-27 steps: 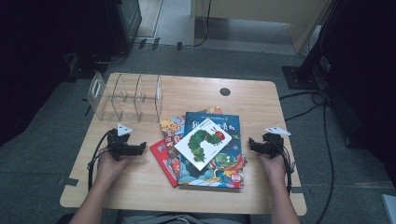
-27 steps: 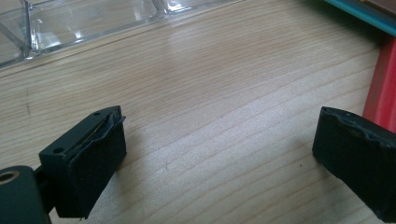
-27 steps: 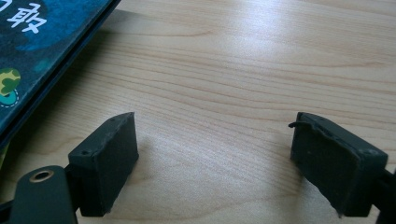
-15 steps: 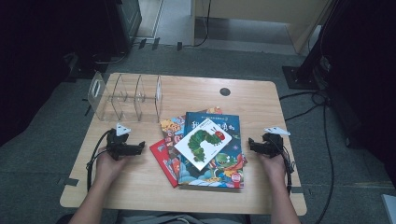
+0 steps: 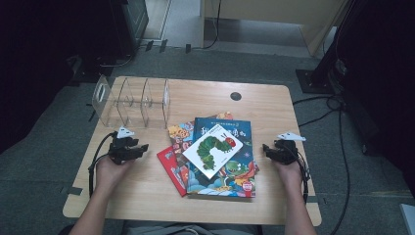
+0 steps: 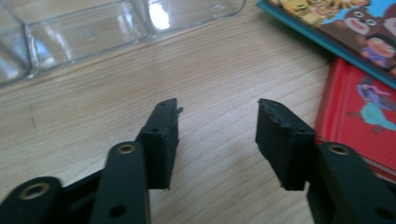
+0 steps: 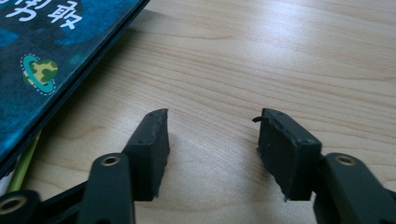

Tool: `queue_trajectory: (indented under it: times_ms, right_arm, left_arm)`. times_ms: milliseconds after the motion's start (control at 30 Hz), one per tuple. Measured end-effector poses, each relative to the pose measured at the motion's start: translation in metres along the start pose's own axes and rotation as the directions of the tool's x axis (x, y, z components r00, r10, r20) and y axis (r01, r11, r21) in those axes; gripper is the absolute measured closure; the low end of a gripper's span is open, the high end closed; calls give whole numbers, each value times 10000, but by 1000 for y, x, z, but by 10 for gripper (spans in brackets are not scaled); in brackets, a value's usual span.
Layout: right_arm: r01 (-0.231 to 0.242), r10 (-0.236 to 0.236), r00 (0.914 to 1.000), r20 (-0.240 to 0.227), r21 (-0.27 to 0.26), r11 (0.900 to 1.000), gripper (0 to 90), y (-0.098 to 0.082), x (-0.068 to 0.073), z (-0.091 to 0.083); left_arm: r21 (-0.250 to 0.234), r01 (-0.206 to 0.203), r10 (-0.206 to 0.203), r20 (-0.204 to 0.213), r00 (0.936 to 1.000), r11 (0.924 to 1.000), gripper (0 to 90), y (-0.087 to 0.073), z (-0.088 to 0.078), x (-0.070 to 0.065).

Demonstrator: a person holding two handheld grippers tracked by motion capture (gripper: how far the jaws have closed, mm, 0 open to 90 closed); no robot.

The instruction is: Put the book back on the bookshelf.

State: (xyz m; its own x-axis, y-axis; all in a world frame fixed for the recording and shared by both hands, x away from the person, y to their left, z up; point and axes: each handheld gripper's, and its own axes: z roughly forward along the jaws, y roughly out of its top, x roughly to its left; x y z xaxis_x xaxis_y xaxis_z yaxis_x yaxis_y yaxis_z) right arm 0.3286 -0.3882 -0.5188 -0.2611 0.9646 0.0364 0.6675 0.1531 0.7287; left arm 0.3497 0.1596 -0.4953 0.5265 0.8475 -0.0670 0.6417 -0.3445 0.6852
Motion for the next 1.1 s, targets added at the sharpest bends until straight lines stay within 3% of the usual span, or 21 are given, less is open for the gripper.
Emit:
queue_trajectory:
  times_ms: [67, 100, 167, 367, 467, 633, 767, 867, 1100]
  right_arm:
    - [-84, 83, 9999, -93, -27, 10000, 473, 1, 1, -1]
    - [-84, 83, 9999, -93, -27, 10000, 473, 1, 1, -1]
    - [-267, 262, 9992, -297, -134, 9996, 512, 3, 1, -5]
    - [-302, 294, 9953, -922, -81, 9995, 609, 10, 8, -11]
    - [-301, 290, 9934, -1106, -75, 9995, 656, 12, 12, -14]
    - [-378, 337, 9902, -1358, -272, 9989, 744, 17, 20, -23]
    - [-523, 440, 9823, -1820, -410, 9978, 801, 18, 27, -29]
    - [-359, 266, 9799, -1978, -437, 9984, 832, 18, 34, -32]
    - [-174, 118, 9693, -2457, -206, 9996, 898, 16, 49, -31]
  left_arm:
    - [86, 136, -140, 481, 9987, 9999, 551, 3, -1, 0]
    - [86, 136, -140, 481, 9987, 9999, 565, 3, -1, 0]
    - [339, 384, -416, 998, 9941, 9987, 593, 6, 0, -1]
    - [641, 362, -447, 1367, 9896, 9973, 706, 14, -3, -8]
    - [706, 556, -679, 1859, 9802, 9960, 745, 20, -3, -12]
    - [466, 330, -427, 2243, 9736, 9984, 809, 28, -8, -18]
    - [444, 124, -234, 2554, 9665, 9989, 864, 33, -6, -24]
    - [444, -57, -71, 2828, 9592, 9990, 899, 38, -3, -31]
    - [653, -291, 58, 3315, 9434, 9974, 900, 49, 9, -42]
